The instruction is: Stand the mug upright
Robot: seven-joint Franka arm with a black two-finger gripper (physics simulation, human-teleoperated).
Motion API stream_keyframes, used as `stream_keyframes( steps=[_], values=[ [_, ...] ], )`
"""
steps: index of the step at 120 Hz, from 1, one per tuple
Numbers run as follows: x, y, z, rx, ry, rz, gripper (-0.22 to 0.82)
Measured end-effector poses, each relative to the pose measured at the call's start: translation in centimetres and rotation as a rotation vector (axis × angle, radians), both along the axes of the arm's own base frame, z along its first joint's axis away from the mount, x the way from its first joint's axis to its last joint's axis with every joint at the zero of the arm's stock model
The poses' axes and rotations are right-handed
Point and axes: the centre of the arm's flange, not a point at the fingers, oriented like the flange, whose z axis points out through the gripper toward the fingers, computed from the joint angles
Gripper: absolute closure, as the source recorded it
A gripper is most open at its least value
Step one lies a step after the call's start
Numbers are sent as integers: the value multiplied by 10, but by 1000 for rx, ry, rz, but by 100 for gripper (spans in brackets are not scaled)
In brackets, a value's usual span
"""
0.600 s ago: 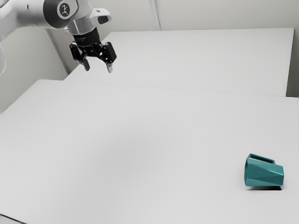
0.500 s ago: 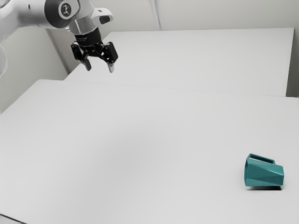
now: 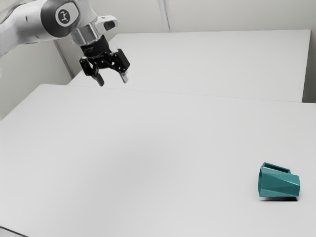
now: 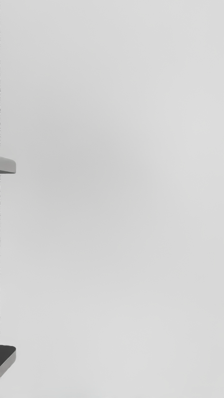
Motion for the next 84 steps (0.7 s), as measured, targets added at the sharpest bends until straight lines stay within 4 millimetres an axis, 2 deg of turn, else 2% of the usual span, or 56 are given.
stream_keyframes(
  steps=[23,49,57,67,72,77,84],
  values=[
    [2,-22,-55,-154,42,40,0],
    [14,-49,-117,-269,-5,70,0],
    [13,-78,-138,-311,-6,47,0],
    [-1,-142,-154,-358,-15,-50,0],
    [-8,-168,-160,-379,-21,-92,0],
    [-10,-183,-168,-399,-24,-111,0],
    [-9,-194,-181,-419,-37,-122,0]
  ],
)
